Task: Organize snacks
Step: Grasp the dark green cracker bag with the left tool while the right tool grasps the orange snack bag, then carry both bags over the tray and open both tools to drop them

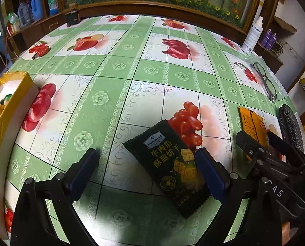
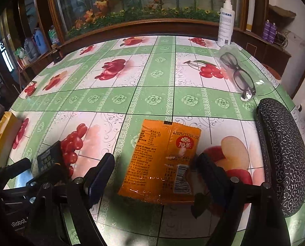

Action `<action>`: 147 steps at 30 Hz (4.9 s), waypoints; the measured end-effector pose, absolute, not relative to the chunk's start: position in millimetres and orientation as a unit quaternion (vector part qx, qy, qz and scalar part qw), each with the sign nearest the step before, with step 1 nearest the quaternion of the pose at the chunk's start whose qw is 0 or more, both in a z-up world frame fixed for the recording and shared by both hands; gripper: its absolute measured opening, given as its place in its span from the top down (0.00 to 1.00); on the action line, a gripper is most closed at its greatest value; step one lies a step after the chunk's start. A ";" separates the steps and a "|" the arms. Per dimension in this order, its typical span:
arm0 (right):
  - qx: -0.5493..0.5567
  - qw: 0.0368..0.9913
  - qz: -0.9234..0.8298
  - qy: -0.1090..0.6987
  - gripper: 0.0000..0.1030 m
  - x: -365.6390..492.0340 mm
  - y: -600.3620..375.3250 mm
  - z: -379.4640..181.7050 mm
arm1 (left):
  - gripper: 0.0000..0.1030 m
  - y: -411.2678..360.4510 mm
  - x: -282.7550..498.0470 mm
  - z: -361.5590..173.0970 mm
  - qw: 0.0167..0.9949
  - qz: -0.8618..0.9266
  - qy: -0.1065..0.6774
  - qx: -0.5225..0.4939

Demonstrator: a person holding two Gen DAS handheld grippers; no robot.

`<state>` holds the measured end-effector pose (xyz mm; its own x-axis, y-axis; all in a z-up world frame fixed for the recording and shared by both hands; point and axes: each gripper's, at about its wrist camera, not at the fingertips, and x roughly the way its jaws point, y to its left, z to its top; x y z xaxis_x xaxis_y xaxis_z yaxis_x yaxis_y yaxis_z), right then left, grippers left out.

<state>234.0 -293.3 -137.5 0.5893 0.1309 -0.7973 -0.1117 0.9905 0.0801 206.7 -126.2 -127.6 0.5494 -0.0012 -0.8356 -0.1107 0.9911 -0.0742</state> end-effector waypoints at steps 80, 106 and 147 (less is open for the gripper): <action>0.075 0.888 0.250 0.379 0.55 129.0 -201.5 -73.0 | 0.59 0.3 78.1 -57.0 0.928 0.036 0.370 -0.021; 0.027 0.840 0.392 0.374 0.56 119.5 -19.2 -58.1 | 0.59 121.8 33.4 -54.4 0.925 0.144 0.343 -0.077; 0.004 0.846 0.394 0.359 0.19 157.2 25.5 -54.0 | 0.22 134.0 28.1 -41.9 0.929 0.190 0.313 -0.051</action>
